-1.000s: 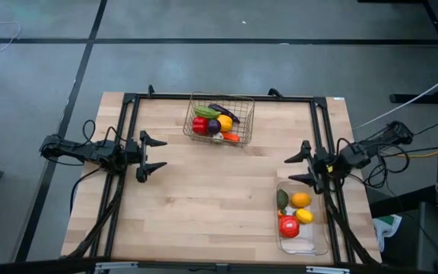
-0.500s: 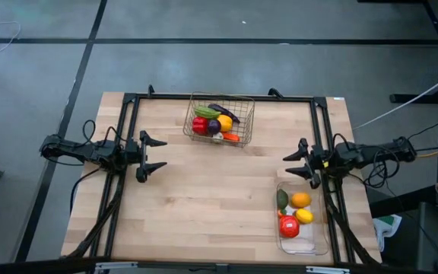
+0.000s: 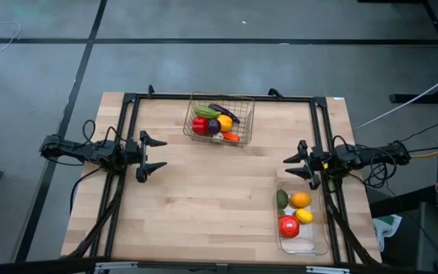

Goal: Sort produce into baskets
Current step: Return to Home Position

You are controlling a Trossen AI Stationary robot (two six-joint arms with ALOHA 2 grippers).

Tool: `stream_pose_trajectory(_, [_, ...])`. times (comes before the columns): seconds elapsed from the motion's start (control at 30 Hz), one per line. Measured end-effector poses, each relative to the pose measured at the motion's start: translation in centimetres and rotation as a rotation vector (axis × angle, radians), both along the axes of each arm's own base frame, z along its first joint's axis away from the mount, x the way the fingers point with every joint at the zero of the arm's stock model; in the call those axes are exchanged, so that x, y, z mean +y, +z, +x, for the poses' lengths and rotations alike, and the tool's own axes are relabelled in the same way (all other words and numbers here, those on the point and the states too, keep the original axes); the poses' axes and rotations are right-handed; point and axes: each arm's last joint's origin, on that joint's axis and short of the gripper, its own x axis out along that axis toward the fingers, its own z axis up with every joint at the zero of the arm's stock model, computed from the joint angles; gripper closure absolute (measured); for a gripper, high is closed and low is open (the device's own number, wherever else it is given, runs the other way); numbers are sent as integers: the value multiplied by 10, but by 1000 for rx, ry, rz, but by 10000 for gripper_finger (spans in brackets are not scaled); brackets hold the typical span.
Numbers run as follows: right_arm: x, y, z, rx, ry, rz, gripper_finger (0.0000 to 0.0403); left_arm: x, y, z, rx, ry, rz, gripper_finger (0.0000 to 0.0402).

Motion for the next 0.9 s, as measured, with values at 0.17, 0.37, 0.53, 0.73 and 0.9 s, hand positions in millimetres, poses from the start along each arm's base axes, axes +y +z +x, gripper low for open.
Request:
stream_pose_trajectory(0.17, [0, 0, 0, -6, 1, -8, 237, 0, 0, 0, 0, 0, 0, 39])
stream_pose_trajectory(0.37, [1, -13, 4, -31, 8, 7, 237, 0, 0, 0, 0, 0, 0, 39])
stream_pose_trajectory(0.53, [0, -13, 5, -40, -23, -28, 237, 0, 0, 0, 0, 0, 0, 39])
stream_pose_trajectory(0.73, [-3, -12, 5, -57, -149, -131, 237, 0, 0, 0, 1, 0, 0, 39])
stream_pose_trajectory(0.9, [-4, -13, 5, -55, -131, -173, 237, 0, 0, 0, 1, 0, 0, 39])
